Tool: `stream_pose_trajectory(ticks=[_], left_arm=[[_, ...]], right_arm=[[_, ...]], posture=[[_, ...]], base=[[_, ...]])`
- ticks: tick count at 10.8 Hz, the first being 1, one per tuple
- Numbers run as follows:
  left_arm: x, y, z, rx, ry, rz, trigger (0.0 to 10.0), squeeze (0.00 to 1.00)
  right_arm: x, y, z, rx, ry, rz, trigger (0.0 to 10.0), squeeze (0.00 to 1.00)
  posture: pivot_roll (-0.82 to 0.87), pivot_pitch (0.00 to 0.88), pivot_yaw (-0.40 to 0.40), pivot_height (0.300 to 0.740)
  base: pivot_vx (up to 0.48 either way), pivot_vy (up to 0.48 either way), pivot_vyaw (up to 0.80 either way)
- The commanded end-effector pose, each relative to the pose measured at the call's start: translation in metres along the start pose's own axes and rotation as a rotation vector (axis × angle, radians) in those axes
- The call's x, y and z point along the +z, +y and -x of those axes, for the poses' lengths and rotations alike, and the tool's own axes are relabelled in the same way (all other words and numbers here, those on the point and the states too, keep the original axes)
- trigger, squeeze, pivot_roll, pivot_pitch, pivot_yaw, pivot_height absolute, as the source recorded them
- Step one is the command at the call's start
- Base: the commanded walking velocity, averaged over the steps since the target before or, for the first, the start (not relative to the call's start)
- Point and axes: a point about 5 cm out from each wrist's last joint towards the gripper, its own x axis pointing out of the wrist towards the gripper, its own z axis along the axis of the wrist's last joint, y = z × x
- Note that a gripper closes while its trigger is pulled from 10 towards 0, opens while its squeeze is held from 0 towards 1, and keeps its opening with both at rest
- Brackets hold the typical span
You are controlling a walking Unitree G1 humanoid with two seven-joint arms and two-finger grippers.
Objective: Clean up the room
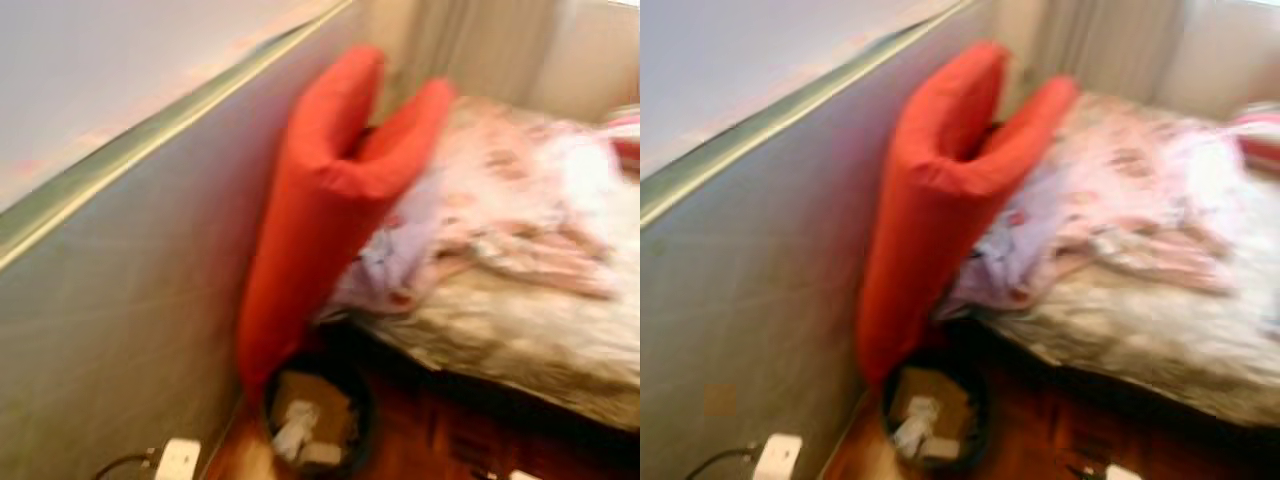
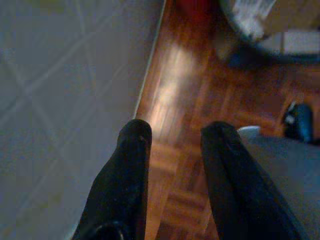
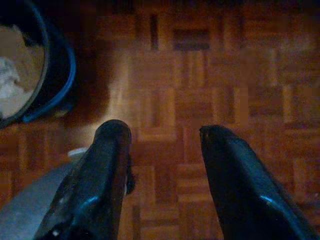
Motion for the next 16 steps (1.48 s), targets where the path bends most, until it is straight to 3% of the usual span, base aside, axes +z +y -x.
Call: stream_pose_trajectory(ticks=[1, 6, 12, 16], left_arm=[[-0.015, 0.001, 0.003, 0.006, 0.05, 0.017, 10.0, 0.0], [-0.017, -0.001, 0.003, 0.001, 0.053, -0.014, 10.0, 0.0], [-0.008, -0.007, 0.001, -0.006, 0.036, -0.022, 10.0, 0.0], [-0.026, -0.003, 0.006, -0.006, 0.043, -0.024, 10.0, 0.0]], right_arm=[[0.002, 0.002, -0.001, 0.014, -0.009, 0.019, 10.0, 0.0], [-0.001, 0.001, 0.0, 0.017, -0.006, 0.02, 10.0, 0.0], [-0.003, 0.0, 0.002, 0.032, -0.005, 0.029, 10.0, 0.0], [-0.003, -0.004, 0.002, 0.011, -0.016, -0.006, 10.0, 0.0]], posture=[[0.21, 0.052, -0.046, 0.74], [0.21, 0.042, -0.05, 0.74], [0.24, 0.04, -0.067, 0.74], [0.23, 0.047, -0.071, 0.74]], base=[[0.0, 0.0, 0.0], [0.0, 0.0, 0.0], [0.0, -0.292, 0.0], [0.0, -0.32, 0.0]])
